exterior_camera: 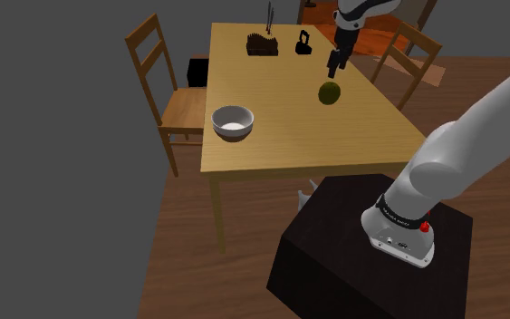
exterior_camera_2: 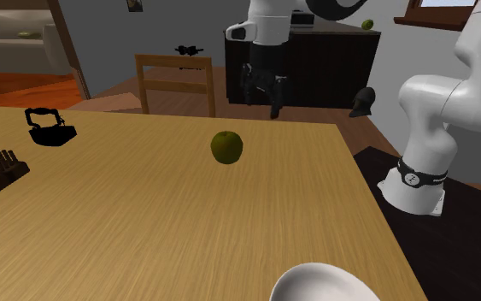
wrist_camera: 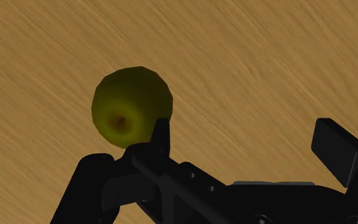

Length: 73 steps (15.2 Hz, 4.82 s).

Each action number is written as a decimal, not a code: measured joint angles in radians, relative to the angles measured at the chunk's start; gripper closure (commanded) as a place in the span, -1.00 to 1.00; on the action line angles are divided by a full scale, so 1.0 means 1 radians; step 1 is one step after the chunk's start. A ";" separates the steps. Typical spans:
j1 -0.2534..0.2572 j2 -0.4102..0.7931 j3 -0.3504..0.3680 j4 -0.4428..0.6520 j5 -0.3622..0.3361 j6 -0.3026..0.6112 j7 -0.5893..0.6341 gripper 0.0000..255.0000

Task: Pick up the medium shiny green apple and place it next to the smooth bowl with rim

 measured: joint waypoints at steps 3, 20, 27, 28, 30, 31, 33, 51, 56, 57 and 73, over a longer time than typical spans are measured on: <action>-0.011 0.110 -0.048 0.082 0.047 0.025 -0.080 -1.00; -0.077 0.395 -0.103 0.208 0.213 0.156 -0.269 -1.00; -0.077 0.395 -0.103 0.207 0.213 0.156 -0.269 1.00; -0.077 0.395 -0.103 0.207 0.213 0.156 -0.269 1.00; -0.077 0.395 -0.103 0.207 0.213 0.156 -0.269 1.00; -0.077 0.395 -0.103 0.207 0.213 0.156 -0.269 1.00; -0.077 0.395 -0.103 0.207 0.213 0.156 -0.269 1.00; -0.064 0.319 -0.109 0.340 0.167 -0.041 -0.245 1.00; -0.065 0.313 -0.110 0.402 0.164 -0.108 -0.249 1.00; -0.066 0.312 -0.111 0.413 0.164 -0.120 -0.250 1.00; -0.004 0.219 -0.064 0.481 0.111 -0.274 -0.141 1.00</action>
